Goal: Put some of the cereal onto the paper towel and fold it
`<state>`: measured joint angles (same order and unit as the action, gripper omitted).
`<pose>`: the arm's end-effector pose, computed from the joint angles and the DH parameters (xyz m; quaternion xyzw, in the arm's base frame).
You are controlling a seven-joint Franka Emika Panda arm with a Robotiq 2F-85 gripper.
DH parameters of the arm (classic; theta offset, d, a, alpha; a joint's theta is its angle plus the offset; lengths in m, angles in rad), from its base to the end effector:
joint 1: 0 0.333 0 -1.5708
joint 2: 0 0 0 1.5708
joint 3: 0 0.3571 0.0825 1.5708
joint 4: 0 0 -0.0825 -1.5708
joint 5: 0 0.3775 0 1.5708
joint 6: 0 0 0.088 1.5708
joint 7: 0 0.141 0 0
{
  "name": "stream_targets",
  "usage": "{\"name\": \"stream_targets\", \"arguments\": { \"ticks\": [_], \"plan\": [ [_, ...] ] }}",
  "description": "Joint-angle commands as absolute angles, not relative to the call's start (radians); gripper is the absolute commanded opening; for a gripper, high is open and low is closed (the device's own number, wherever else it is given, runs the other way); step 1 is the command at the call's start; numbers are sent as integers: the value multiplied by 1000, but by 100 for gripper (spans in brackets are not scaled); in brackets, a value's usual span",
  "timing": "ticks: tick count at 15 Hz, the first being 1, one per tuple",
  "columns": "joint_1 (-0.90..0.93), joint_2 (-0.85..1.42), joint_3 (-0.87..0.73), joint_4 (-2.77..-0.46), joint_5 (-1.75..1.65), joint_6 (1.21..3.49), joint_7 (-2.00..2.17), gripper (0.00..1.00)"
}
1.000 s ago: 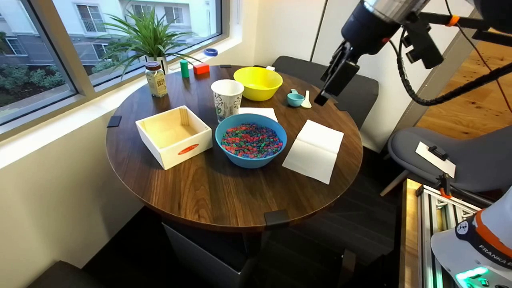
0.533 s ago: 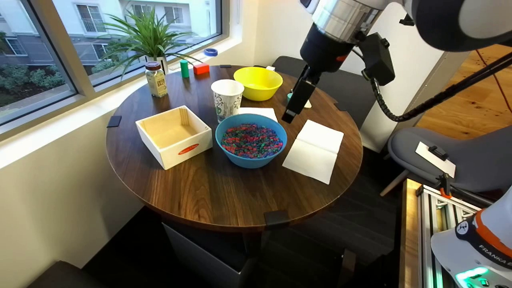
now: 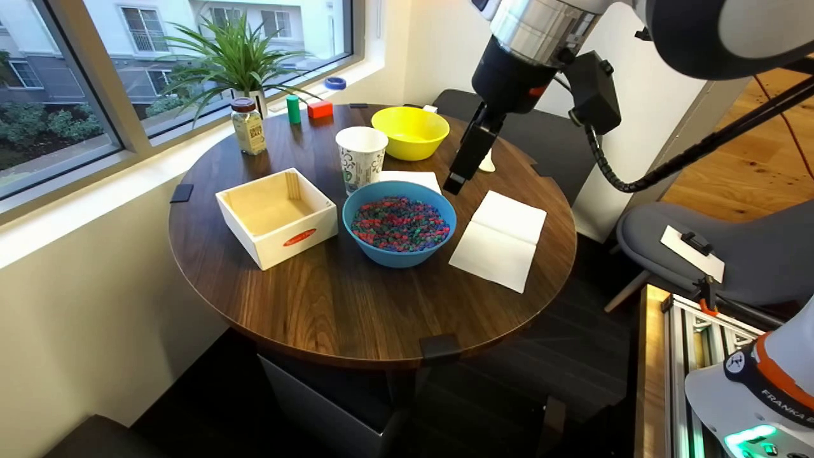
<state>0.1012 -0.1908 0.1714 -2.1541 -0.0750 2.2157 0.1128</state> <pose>0.4957 0.1384 0.5153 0.9862 0.0982 0.1311 0.0241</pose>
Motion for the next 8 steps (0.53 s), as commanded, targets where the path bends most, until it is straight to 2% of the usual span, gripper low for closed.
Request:
{"name": "stream_targets", "arguments": {
  "ticks": [1,8],
  "plan": [
    [110,-179,164,-2144,-65,2215,119,100],
    [103,-120,155,-2126,-47,2232,160,100]
  ]
}}
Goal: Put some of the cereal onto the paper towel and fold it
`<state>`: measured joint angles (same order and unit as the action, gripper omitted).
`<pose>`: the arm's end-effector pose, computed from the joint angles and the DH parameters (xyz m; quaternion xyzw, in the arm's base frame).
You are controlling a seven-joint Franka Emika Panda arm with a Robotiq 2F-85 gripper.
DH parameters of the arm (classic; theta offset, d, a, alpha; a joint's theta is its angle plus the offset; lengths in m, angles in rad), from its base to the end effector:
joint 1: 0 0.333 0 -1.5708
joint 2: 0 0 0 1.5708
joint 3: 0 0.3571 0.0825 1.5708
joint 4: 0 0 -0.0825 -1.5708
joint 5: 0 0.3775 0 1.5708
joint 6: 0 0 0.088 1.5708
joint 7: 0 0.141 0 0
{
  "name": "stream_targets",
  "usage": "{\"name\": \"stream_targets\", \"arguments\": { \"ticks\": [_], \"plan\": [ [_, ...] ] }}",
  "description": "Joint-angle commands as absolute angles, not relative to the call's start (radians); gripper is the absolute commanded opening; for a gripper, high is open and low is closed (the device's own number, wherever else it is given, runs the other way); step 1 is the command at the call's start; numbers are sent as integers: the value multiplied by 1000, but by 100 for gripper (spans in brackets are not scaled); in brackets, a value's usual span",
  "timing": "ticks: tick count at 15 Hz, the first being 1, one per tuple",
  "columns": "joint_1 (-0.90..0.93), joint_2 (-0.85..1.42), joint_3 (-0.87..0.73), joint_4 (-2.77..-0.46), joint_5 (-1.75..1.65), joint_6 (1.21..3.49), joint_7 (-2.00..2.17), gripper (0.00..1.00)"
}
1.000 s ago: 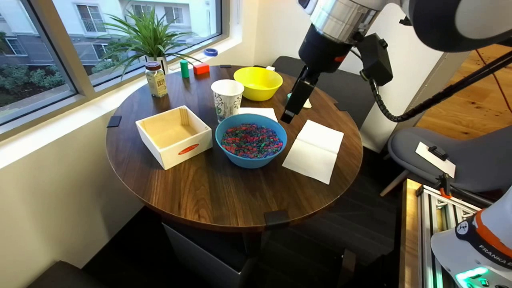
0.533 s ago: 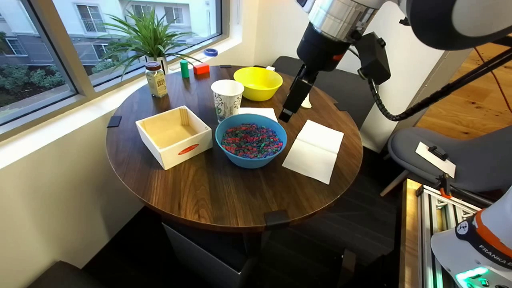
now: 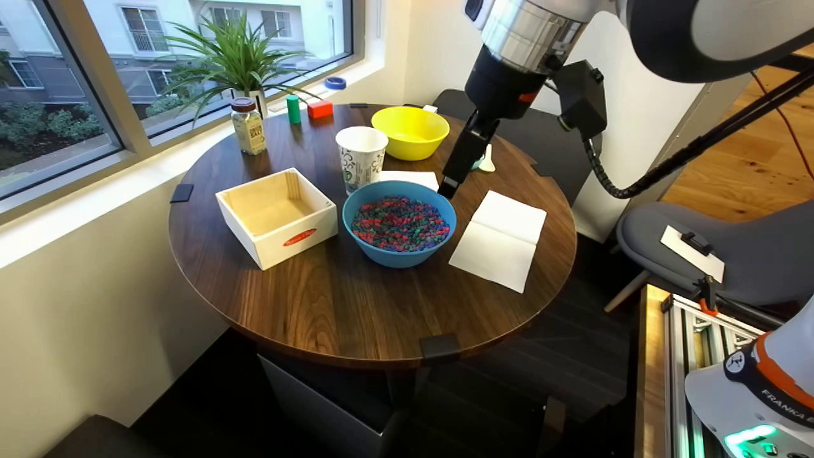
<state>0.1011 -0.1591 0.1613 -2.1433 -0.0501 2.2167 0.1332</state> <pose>0.5043 0.1358 0.5047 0.9898 0.0772 0.1193 0.0111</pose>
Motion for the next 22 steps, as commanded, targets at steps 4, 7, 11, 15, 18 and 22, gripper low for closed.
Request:
{"name": "stream_targets", "arguments": {
  "ticks": [4,7,11,15,18,22],
  "plan": [
    [101,-75,148,-2114,-69,2251,169,100],
    [102,-36,144,-2102,-90,2292,165,100],
    [113,36,142,-2065,-58,2322,124,100],
    [133,123,151,-1997,-91,2294,111,100],
    [145,165,146,-1958,-99,2287,108,100],
    [149,197,141,-1922,-100,2279,104,100]
  ]
}}
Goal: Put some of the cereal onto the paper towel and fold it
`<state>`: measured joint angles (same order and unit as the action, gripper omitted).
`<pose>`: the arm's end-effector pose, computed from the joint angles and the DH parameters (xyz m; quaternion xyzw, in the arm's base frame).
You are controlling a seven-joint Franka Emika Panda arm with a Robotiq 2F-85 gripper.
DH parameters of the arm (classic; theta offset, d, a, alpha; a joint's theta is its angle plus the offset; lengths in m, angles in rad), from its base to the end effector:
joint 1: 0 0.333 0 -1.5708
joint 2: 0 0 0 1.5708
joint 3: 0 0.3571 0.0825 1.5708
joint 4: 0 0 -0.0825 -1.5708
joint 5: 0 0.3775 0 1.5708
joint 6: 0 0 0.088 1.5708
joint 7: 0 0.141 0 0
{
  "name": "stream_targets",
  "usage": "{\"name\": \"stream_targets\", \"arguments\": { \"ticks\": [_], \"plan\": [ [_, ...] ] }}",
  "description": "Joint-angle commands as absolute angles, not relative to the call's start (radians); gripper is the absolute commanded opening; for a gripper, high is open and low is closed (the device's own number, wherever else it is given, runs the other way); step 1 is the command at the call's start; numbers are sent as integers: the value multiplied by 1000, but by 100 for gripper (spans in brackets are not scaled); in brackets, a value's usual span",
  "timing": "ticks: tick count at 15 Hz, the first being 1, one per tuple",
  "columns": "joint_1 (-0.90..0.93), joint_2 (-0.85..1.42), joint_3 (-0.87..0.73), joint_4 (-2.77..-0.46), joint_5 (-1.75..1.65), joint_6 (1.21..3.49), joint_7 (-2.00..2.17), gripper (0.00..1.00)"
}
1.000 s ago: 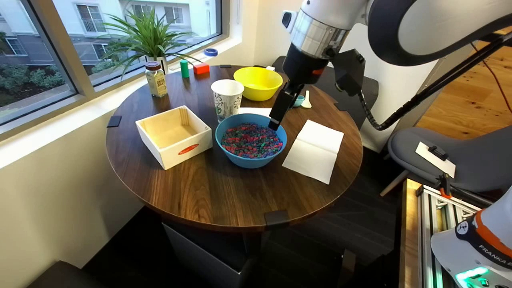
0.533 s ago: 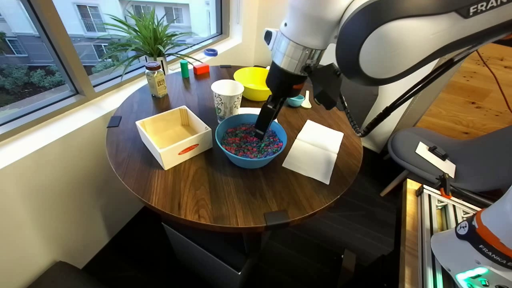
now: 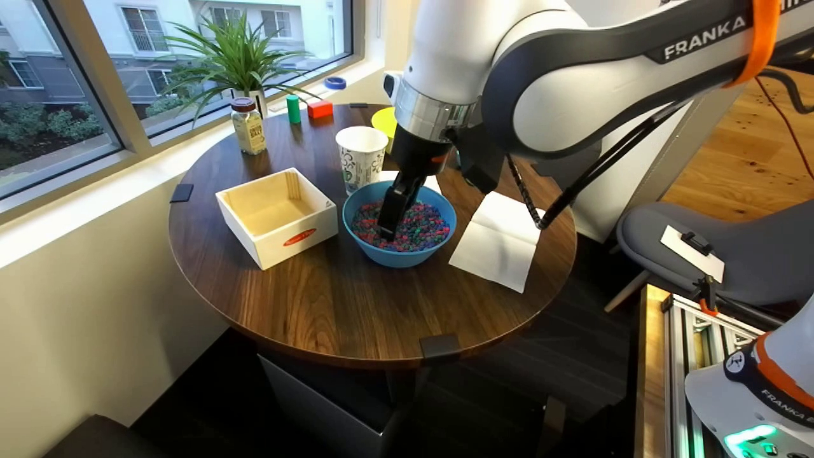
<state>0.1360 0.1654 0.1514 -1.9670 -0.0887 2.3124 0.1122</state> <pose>0.5922 0.1674 0.4186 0.9893 0.1117 0.0938 0.0045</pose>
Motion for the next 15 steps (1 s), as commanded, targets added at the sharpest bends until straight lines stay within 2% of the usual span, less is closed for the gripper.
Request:
{"name": "stream_targets", "arguments": {
  "ticks": [1,2,4,5,10,13,14,15],
  "plan": [
    [150,203,140,-1916,-101,2278,103,100],
    [150,207,140,-1910,-102,2278,104,77],
    [150,216,139,-1903,-103,2278,101,68],
    [149,218,142,-1901,-93,2278,88,58],
    [147,229,144,-1895,-81,2275,65,19],
    [147,232,142,-1894,-84,2273,58,0],
    [147,233,142,-1894,-85,2272,58,0],
    [147,233,141,-1894,-88,2271,59,30]
  ]
}}
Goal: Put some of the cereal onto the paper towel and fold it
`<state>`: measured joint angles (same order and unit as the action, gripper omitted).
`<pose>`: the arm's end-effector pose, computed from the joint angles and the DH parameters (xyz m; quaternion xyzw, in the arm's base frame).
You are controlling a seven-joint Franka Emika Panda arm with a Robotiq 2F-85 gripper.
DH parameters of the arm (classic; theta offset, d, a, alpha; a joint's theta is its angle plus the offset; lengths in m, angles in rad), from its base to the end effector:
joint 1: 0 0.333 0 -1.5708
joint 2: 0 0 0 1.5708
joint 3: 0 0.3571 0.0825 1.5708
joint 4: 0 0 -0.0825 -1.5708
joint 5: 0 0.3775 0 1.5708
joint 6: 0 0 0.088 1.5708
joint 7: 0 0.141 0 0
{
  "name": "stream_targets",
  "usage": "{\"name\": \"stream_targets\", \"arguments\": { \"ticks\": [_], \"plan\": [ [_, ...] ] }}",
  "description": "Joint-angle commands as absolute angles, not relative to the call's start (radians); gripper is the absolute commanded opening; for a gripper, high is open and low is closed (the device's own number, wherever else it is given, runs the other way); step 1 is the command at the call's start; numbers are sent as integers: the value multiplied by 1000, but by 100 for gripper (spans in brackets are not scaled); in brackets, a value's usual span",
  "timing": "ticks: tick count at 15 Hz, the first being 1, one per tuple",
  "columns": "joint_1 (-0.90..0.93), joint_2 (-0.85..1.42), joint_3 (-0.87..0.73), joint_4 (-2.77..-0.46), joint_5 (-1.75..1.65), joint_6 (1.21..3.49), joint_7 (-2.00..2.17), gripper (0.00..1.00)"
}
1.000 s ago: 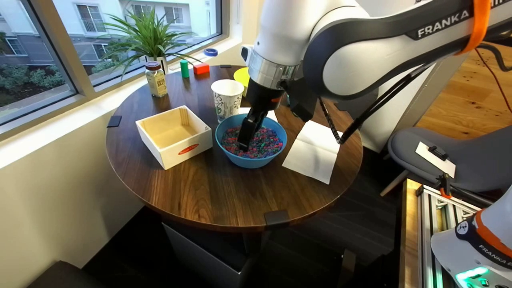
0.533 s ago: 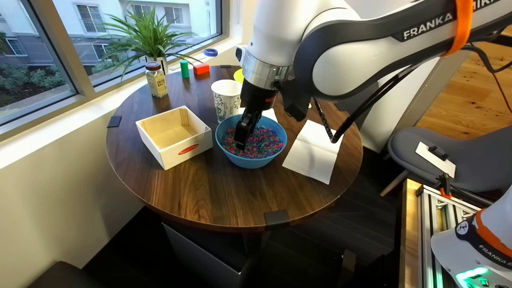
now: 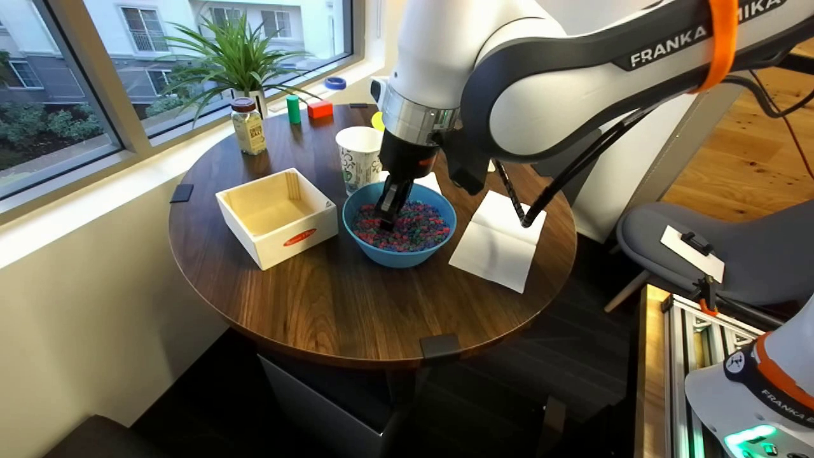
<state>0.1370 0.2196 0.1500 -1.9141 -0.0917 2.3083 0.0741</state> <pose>0.6093 0.1706 0.4098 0.9873 0.1301 0.0909 0.0042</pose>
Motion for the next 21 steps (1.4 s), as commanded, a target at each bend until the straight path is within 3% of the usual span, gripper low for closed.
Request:
{"name": "stream_targets", "arguments": {
  "ticks": [1,2,8,9,11,12,17,21],
  "plan": [
    [147,234,141,-1894,-86,2269,58,27],
    [147,235,141,-1893,-86,2268,56,28],
    [149,243,139,-1891,-93,2269,56,72],
    [149,244,138,-1891,-94,2269,56,74],
    [149,245,138,-1891,-95,2269,55,42],
    [149,246,138,-1891,-95,2270,55,42],
    [148,245,136,-1894,-94,2270,51,3],
    [152,234,134,-1895,-99,2267,70,3]
  ]
}}
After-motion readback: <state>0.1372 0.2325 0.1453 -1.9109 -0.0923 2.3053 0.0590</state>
